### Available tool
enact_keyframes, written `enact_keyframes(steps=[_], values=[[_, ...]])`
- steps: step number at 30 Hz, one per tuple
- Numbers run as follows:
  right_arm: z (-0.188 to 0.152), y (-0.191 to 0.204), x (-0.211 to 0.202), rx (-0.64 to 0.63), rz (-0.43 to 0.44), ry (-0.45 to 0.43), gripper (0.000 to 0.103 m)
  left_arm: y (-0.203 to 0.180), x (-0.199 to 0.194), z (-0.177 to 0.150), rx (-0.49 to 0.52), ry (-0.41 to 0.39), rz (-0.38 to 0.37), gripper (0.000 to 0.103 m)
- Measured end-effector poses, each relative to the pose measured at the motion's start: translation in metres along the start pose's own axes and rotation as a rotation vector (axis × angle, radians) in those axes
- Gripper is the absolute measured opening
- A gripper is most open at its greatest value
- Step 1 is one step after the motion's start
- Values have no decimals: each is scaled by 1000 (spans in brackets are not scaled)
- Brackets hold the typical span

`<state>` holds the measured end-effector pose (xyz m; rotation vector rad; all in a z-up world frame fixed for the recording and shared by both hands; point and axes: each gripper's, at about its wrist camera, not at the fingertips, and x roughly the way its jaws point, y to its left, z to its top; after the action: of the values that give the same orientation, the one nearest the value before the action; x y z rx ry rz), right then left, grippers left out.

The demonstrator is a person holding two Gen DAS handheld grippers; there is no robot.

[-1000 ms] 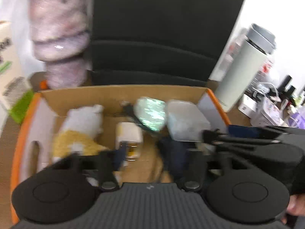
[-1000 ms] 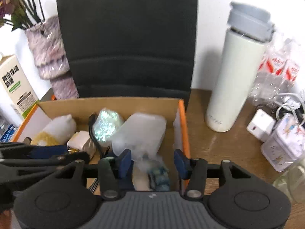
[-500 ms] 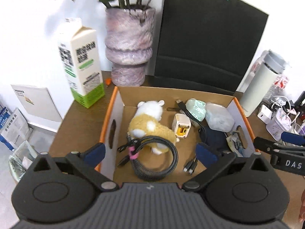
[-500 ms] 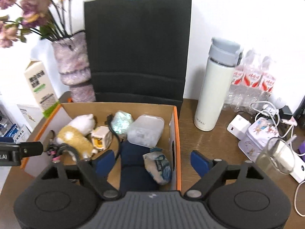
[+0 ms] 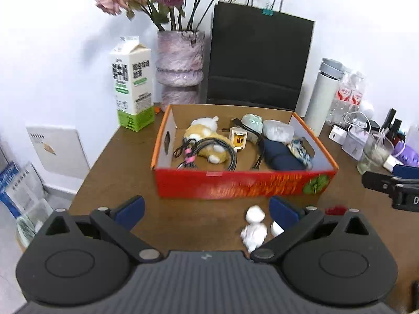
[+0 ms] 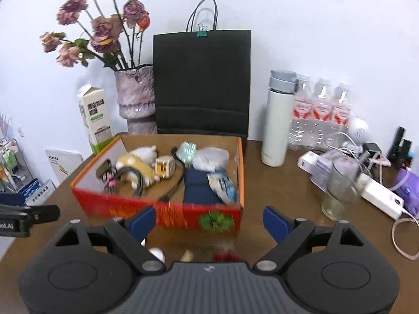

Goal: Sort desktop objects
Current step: 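Withdraw both tools from the box back toward the table, then grasp the lilac cloth bag with the left tool while the right tool grasps the white round lid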

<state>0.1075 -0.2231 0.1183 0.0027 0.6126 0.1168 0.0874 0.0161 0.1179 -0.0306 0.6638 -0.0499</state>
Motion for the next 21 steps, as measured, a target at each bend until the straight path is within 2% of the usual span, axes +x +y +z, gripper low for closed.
enact_keyframes(steps=[2, 9, 16, 21], values=[[-25, 1, -11, -4, 5, -14, 89, -1, -10, -26, 16, -25, -9, 103], [-100, 19, -27, -38, -12, 3, 89, -10, -27, -99, 28, -27, 5, 103], [-167, 35, -71, -31, 27, -40, 89, -16, -71, -170, 8, -95, 3, 103], [-202, 35, -97, -11, 43, -49, 89, -12, -91, -201, -25, -84, 10, 103]])
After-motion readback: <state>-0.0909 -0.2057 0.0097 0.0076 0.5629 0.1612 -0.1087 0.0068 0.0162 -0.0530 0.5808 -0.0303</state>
